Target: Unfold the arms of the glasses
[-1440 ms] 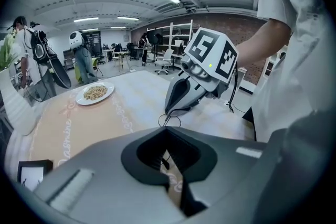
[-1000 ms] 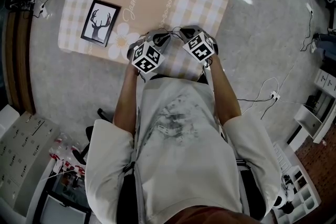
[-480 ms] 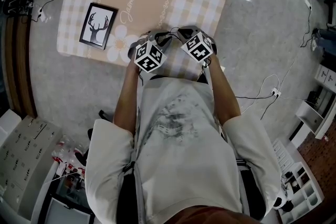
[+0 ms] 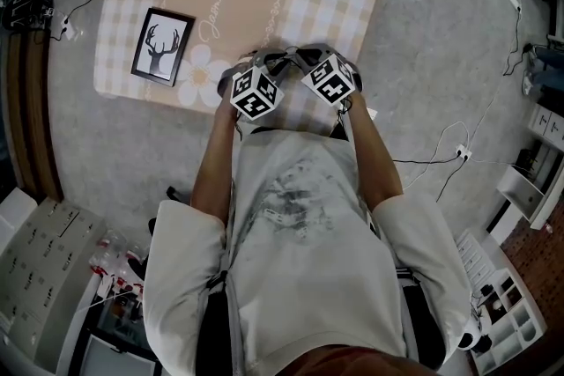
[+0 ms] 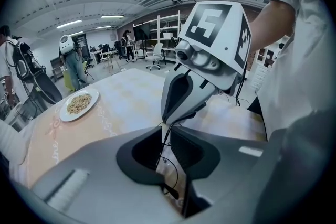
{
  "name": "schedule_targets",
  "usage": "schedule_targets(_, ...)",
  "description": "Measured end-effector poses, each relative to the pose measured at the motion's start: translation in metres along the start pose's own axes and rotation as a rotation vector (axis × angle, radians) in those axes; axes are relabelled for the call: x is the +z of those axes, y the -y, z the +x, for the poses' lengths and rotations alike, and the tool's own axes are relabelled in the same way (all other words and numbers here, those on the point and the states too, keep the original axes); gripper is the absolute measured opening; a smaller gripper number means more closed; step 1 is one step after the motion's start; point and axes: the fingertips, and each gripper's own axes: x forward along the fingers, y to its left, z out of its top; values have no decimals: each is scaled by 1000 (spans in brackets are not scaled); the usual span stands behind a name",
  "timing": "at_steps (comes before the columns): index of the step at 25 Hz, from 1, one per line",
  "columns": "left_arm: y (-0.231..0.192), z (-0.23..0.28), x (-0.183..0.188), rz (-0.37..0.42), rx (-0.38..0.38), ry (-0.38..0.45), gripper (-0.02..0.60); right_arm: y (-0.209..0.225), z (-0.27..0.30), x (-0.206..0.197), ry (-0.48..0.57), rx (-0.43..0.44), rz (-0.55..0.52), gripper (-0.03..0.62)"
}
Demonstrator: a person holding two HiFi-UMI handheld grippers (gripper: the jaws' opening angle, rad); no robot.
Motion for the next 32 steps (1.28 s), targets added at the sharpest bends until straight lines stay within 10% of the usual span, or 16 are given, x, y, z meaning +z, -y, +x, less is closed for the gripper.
schedule_targets(32,10,-19,2,35,-22,54,18,1,1,0,-12,15,5,15)
